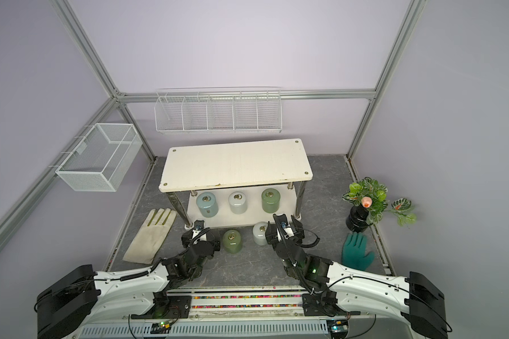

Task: Remove the tea canisters from the shelf
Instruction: Pick up the tea canister from the shelf.

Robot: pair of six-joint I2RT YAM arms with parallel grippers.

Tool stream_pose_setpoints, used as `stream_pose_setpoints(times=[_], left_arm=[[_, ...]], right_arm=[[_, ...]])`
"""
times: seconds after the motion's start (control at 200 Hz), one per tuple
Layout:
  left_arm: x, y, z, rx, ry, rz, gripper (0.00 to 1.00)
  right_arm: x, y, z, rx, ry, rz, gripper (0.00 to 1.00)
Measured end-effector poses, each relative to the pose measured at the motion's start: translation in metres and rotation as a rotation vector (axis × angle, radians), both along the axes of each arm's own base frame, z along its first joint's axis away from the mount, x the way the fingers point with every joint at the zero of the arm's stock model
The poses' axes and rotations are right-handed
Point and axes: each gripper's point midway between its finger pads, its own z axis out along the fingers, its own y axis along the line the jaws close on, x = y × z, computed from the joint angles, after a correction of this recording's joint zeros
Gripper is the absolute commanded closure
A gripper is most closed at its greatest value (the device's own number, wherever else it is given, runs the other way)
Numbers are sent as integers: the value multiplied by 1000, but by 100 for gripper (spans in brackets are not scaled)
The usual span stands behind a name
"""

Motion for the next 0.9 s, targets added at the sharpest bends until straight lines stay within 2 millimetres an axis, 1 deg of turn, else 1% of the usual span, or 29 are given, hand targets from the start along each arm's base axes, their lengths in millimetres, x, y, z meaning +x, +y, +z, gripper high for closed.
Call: stream_pose_setpoints(times=[0.105, 0.215, 0.34, 0.47, 0.57, 0.745, 0.905], left_arm=[[6, -6, 4, -14, -34, 1, 0], [12, -7, 3, -11, -48, 9, 0], [23, -2, 2, -20, -49, 35, 0], [36, 4, 8, -42, -57, 62, 0], [47, 4, 14, -67, -58, 61, 0], [61, -3, 19, -75, -54, 42, 0], [72, -9, 14, -73, -35, 27, 0]], right_arm=[[2, 4, 0, -18, 2, 2, 11], [4, 10, -1, -37, 7, 3, 11], [6, 14, -3, -56, 12, 6, 11], [6, 15, -4, -56, 12, 7, 11], [7, 16, -3, -51, 10, 8, 11], [7, 16, -1, -43, 4, 9, 11], [7, 18, 1, -33, -1, 12, 11]])
